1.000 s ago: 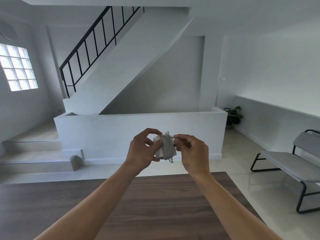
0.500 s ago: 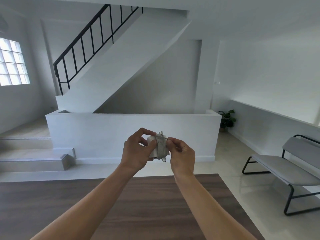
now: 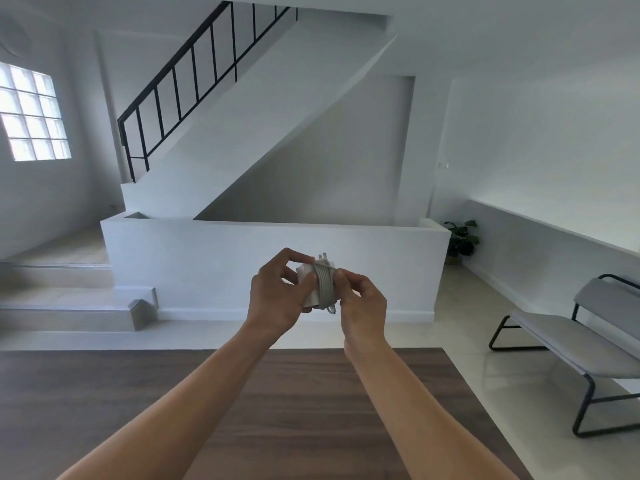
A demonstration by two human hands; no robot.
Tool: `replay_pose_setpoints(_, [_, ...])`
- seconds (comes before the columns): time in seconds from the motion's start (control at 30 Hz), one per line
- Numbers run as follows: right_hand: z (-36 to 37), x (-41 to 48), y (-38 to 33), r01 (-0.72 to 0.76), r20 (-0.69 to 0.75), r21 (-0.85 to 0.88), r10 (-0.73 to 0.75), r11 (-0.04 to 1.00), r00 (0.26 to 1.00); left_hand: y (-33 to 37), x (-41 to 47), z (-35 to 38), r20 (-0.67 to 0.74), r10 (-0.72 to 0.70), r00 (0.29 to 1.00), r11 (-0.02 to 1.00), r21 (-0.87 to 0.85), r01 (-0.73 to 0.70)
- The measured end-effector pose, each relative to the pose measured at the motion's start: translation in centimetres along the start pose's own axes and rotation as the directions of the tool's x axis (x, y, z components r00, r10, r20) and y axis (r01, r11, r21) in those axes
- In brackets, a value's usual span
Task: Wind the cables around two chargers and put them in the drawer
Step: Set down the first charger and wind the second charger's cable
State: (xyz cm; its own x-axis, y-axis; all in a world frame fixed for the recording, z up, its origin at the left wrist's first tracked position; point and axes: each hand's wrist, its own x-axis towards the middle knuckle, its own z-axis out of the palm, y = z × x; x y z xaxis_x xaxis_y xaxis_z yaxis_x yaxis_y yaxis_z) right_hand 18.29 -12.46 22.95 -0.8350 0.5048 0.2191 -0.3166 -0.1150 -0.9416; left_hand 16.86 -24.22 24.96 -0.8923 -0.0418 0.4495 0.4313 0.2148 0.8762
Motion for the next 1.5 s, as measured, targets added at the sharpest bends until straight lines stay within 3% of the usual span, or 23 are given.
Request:
replay_pose_setpoints(0.23, [0.0, -0.6, 1.7, 0.108, -0.038, -0.126, -0.114, 0.986, 0.993, -0.7, -0.4, 0.3, -0.017, -0.02, 1.0, 1.0, 0.002, 0.02])
replay_pose_setpoints(0.4, [-1.7, 1.3, 1.4, 0.256, 0.199, -0.331, -0.198, 0.908, 0.96, -1.1, -0.1, -0.2, 0.01, -0.023, 1.0, 1.0, 0.002, 0.023])
replay_pose_setpoints(0.63, [-1.1, 2.7, 0.6, 0.29, 0.233, -0.321, -0.221, 0.902, 0.947, -1.2, 0.7, 0.4, -0.048, -0.028, 0.998, 0.999, -0.035, 0.027])
replay_pose_setpoints(0.83, [-1.0, 5.1, -1.3, 0.353, 0.431, -0.395, -0.168, 0.848, 0.886, -0.8, 1.4, 0.3, -0.084, -0.018, 0.996, 0.999, -0.047, 0.014])
replay_pose_setpoints(1.2, [0.1, 3.4, 0.2, 0.33, 0.346, -0.399, -0.193, 0.855, 0.918, -2.3, 1.4, 0.0, -0.125, -0.046, 0.991, 0.999, -0.016, 0.044])
replay_pose_setpoints(1.33, [0.5, 2.3, 0.9, 0.401, 0.446, -0.402, -0.206, 0.823, 0.871, -2.3, 1.9, -0.3, -0.135, -0.061, 0.989, 0.998, -0.04, 0.056])
replay_pose_setpoints(1.5, [0.7, 2.4, 0.9, 0.425, 0.384, -0.406, -0.271, 0.809, 0.883, -2.3, 1.8, 0.1, -0.141, -0.056, 0.989, 0.997, -0.054, 0.048])
